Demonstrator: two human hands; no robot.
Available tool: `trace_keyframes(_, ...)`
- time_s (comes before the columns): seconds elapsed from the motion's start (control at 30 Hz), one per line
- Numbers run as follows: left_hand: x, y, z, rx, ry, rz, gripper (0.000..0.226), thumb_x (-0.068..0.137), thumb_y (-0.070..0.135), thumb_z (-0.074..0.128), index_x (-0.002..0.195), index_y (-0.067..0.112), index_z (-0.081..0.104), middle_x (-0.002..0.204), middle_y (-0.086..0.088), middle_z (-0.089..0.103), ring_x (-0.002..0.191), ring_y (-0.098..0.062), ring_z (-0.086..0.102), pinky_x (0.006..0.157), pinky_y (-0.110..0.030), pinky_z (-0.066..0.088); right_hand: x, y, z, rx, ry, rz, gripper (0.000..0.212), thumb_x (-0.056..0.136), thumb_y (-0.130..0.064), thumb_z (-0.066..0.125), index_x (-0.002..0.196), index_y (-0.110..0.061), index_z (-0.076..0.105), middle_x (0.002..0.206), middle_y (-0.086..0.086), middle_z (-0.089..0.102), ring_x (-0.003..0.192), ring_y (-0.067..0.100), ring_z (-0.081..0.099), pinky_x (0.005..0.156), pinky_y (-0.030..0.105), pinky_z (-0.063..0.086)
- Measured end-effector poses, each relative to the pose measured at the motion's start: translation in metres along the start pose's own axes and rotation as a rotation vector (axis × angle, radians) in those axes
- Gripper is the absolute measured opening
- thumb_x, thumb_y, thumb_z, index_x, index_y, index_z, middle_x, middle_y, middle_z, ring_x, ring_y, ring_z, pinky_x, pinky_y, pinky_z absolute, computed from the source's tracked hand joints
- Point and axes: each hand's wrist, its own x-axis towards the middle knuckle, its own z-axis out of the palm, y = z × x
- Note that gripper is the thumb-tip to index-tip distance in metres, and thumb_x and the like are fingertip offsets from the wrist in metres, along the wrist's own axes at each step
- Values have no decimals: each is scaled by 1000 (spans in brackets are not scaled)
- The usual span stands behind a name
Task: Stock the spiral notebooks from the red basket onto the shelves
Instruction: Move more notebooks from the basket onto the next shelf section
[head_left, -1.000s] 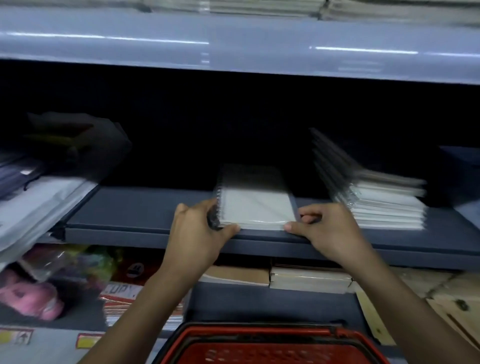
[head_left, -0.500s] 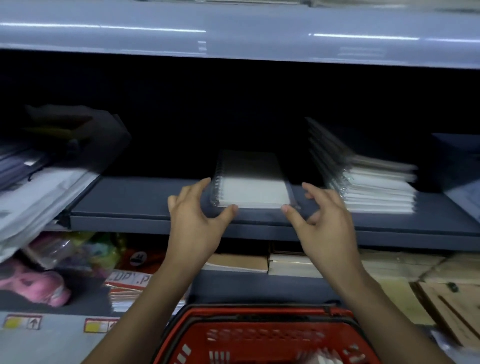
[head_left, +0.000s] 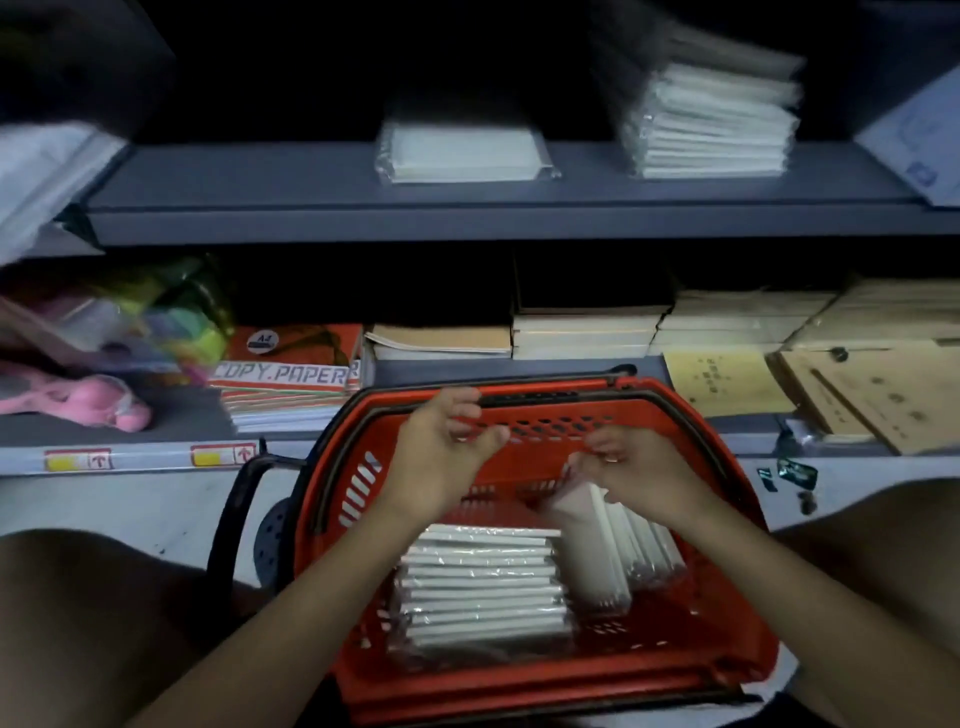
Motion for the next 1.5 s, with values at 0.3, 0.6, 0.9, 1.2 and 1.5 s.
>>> trace_keyframes(0.3,-16,-42,39,124,-222,-215,42,80,17,83,117,14,64,104,-3,66,99,-17,63,90,-27,52,0,58,51,-371,-133,205,53,89,-37,66,130,-6,56,131,14,63,122,27,59,94,29,47)
trace_keyframes(0.6,-15,-51,47,238,-324,-232,45,84,25,79,125,19,61,107,7,65,100,-10,61,85,-19,45,2,56,70,-357,15,218,31,92,-22,61,115,-1,62,117,16,68,109,31,65,75,26,46)
trace_keyframes(0.9,-17,-55,45,244,-325,-265,42,88,24,74,126,13,59,105,6,70,97,-4,61,75,-5,40,21,72,70,-12,48,358,40,80,-37,73,97,-8,52,66,12,72,45,23,69,42,30,54)
trace_keyframes(1.2,-23,-50,40,24,-300,-439,34,90,18,72,122,11,62,100,3,71,91,-18,71,88,-34,59,11,65,71,-295,-34,154,47,81,-50,65,56,-12,57,50,-2,56,53,19,61,45,24,38)
trace_keyframes(1.5,-21,17,1,-541,-400,-568,50,91,45,65,121,5,61,118,-24,70,104,-35,72,94,-47,57,-48,-18,8,-591,544,-602,11,69,-32,70,71,-20,70,64,-1,65,48,23,64,44,26,41)
